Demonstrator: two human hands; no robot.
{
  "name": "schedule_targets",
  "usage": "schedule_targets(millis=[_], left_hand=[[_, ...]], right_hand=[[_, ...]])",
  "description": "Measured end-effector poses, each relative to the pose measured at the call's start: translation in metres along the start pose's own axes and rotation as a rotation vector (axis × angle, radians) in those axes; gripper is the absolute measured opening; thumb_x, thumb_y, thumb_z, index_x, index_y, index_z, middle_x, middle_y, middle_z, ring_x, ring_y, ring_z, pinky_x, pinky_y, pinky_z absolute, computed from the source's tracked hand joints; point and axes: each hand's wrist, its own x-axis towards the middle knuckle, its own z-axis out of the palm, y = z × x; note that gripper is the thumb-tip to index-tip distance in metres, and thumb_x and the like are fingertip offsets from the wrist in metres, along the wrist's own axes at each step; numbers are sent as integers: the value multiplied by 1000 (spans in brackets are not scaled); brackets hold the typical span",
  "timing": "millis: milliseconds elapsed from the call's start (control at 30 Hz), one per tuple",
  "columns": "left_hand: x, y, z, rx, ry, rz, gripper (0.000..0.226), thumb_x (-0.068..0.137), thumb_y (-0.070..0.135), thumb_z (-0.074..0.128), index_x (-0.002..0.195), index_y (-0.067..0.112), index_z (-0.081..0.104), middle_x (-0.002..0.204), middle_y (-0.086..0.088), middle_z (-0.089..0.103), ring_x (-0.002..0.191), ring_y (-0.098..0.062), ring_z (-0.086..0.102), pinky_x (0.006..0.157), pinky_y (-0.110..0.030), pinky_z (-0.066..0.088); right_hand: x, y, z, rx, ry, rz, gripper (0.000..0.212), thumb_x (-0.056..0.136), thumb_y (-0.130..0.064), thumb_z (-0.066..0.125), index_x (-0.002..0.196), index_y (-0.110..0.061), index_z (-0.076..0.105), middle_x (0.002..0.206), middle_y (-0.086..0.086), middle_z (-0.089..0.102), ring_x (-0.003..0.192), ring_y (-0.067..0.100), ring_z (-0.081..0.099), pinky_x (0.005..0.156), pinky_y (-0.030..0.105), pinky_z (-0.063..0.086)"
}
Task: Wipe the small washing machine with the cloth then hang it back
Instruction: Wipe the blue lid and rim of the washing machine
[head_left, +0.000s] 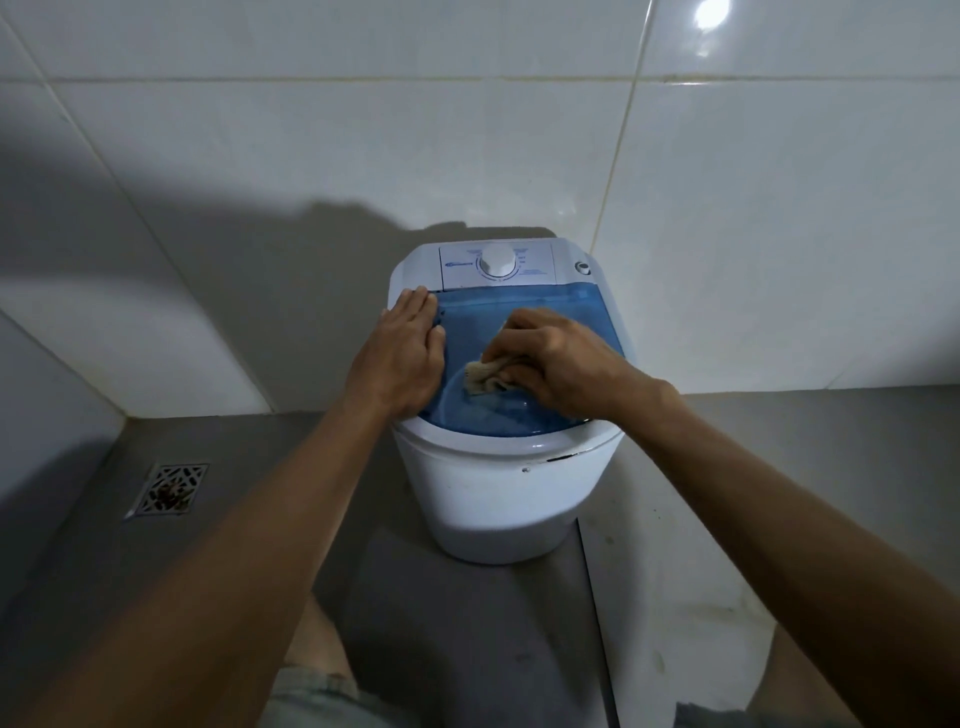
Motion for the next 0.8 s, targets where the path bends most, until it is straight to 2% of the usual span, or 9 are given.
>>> schedule_targets(millis=[100,233,433,667,800], left_hand=[[0,-1,-1,-8,-7,2,45,101,20,32,143,4,35,152,-10,34,142,-21,26,117,-36,16],[0,-3,-1,-12,-6,0,44,101,19,32,142,4,36,151,-11,36,141,-22,27,116,-36,17],[3,-4,1,-3,-5,4,45,101,20,33,143,4,35,152,-11,34,142,-22,25,117,-37,16],[4,-5,2,9,-4,10,45,101,20,32,143,4,35,153,-11,33,143,-23,25,117,-38,17],[5,-5,2,13,8,15,44,100,19,33,141,3,38,149,-12,37,139,-24,29,115,-39,20]], right_hand=[[-8,6,-8,3,-15,18,17,94,-22,64,108,-16,71,99,6,60,88,26,58,68,49,54],[-20,15,-17,-3,-1,50,15,92,-18,68,106,-15,73,95,5,58,80,26,59,65,49,54],[4,-8,5,0,17,34,17,85,-8,73,100,-15,75,93,6,61,82,26,59,65,48,54],[-8,9,-20,-38,-117,61,17,93,-19,67,107,-20,75,97,3,58,88,24,57,73,46,52],[0,-3,-4,8,-59,59,16,95,-20,64,107,-18,74,96,5,61,86,25,58,72,49,52]])
